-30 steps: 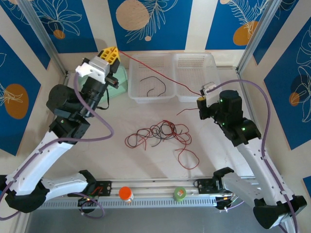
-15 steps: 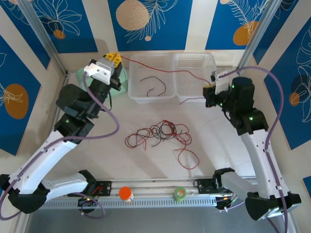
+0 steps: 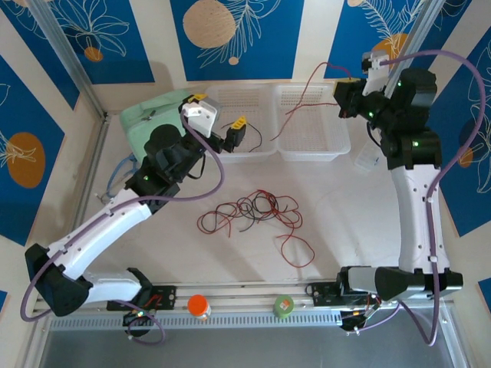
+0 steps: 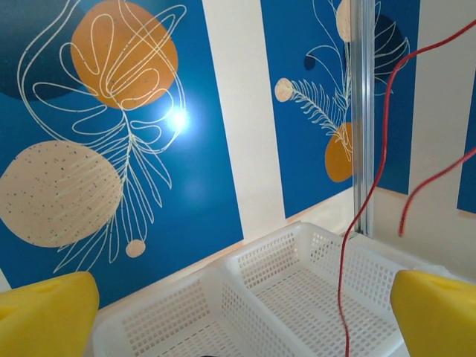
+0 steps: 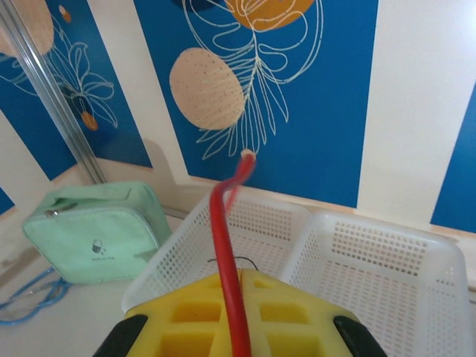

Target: Untangle the cables

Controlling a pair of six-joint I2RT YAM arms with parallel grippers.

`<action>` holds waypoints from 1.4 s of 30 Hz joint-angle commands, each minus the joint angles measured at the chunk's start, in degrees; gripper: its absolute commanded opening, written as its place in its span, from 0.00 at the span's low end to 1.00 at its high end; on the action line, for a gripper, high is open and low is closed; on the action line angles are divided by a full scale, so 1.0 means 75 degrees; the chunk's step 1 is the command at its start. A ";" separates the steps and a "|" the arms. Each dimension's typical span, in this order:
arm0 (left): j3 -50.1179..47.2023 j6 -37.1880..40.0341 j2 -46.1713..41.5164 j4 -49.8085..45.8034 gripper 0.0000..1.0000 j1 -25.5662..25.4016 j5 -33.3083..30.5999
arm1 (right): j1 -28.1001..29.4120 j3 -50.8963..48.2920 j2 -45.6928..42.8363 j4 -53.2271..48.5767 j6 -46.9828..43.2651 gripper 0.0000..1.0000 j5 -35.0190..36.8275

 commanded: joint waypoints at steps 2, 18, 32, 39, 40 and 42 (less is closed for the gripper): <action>-0.0489 -0.0252 -0.0630 -0.0065 1.00 0.0045 -0.0063 | -0.0089 0.0573 0.0471 0.0210 0.0317 0.00 -0.0375; -0.2711 -0.2548 -0.3712 -0.2269 1.00 0.0045 -0.0176 | -0.0384 0.0644 0.2315 0.1243 0.0365 0.00 0.1072; -0.2976 -0.3394 -0.5414 -0.4778 1.00 0.0035 -0.0774 | -0.0510 -0.1402 0.3428 0.3112 0.1137 0.00 0.2335; -0.2763 -0.3445 -0.4961 -0.5045 1.00 0.0034 -0.0715 | -0.0157 -0.1703 0.4697 0.3150 0.1367 0.00 0.2122; -0.2742 -0.3459 -0.4920 -0.5064 1.00 0.0036 -0.0683 | -0.0075 -0.1674 0.4799 0.3093 0.1365 0.00 0.2198; -0.2715 -0.3496 -0.4843 -0.5101 1.00 0.0035 -0.0680 | 0.0033 -0.1534 0.4916 0.2860 0.1338 0.01 0.2453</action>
